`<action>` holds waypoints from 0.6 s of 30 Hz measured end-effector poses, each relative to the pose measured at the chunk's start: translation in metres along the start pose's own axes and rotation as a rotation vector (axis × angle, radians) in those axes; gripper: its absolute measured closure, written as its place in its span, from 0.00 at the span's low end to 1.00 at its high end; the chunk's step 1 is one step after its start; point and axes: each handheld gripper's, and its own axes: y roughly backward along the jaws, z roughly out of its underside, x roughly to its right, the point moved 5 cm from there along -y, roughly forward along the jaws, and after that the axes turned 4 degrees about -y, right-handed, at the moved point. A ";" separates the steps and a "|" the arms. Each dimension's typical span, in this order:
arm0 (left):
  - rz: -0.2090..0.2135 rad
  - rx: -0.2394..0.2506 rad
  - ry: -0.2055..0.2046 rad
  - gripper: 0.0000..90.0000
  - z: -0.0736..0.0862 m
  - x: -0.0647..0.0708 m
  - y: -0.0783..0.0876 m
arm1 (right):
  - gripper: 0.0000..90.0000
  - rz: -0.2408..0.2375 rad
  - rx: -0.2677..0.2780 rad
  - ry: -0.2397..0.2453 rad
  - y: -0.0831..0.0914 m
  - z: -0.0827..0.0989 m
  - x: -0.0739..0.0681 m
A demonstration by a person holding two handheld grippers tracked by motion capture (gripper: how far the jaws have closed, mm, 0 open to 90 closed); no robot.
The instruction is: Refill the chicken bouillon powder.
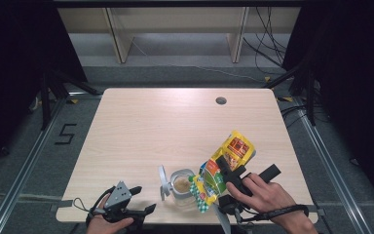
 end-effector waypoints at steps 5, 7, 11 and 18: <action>0.000 0.000 0.000 0.23 0.000 0.000 0.000 | 0.64 0.012 0.002 0.001 0.000 -0.001 0.000; 0.000 0.001 0.002 0.23 0.000 0.000 0.000 | 0.64 0.013 0.000 0.002 0.000 -0.001 0.000; -0.001 0.000 -0.001 0.23 0.000 0.000 0.000 | 0.64 0.011 0.001 -0.001 0.000 -0.001 0.000; -0.009 -0.019 -0.002 0.23 0.001 -0.002 0.001 | 0.65 0.013 0.003 -0.002 0.000 -0.001 0.000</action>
